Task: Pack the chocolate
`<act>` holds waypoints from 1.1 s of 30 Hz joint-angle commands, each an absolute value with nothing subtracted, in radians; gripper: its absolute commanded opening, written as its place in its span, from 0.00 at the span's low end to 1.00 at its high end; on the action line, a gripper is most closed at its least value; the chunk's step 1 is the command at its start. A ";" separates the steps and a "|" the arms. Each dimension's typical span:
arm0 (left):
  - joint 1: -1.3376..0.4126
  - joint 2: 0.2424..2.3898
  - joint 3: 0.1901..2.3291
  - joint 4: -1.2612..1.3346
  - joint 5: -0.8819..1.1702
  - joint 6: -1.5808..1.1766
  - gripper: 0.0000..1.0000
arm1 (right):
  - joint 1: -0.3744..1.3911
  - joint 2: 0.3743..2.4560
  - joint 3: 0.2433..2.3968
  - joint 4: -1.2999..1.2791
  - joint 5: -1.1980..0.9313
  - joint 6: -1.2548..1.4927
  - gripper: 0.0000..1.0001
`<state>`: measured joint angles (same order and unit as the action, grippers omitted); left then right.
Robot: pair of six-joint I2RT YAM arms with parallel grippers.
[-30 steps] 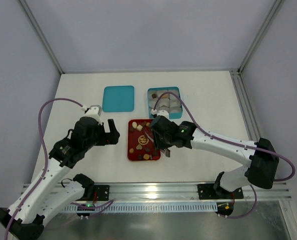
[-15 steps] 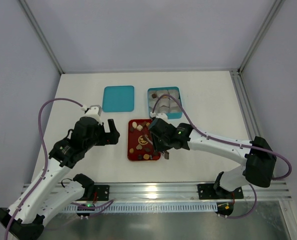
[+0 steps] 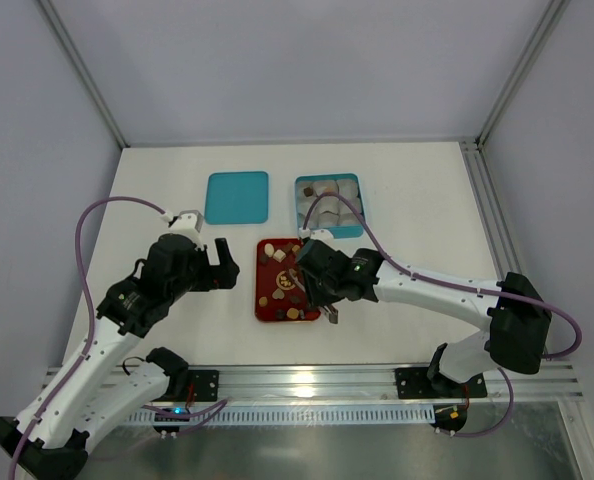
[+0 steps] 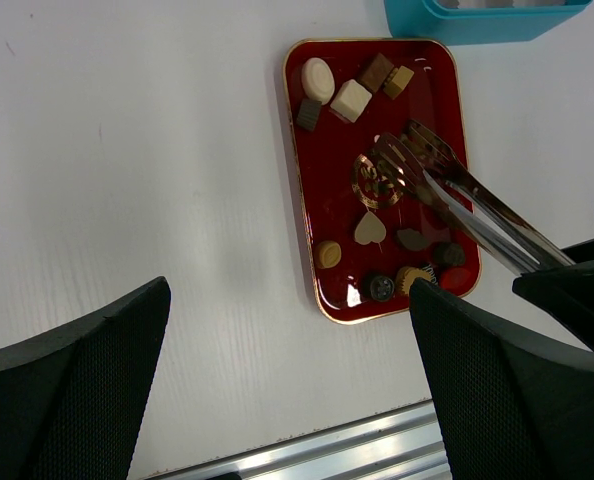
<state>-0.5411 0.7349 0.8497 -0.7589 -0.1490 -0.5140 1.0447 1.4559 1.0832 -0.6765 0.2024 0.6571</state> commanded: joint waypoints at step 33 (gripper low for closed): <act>-0.543 0.724 0.851 -0.742 -0.163 -0.509 1.00 | 1.026 1.405 1.144 -0.690 0.229 0.637 0.30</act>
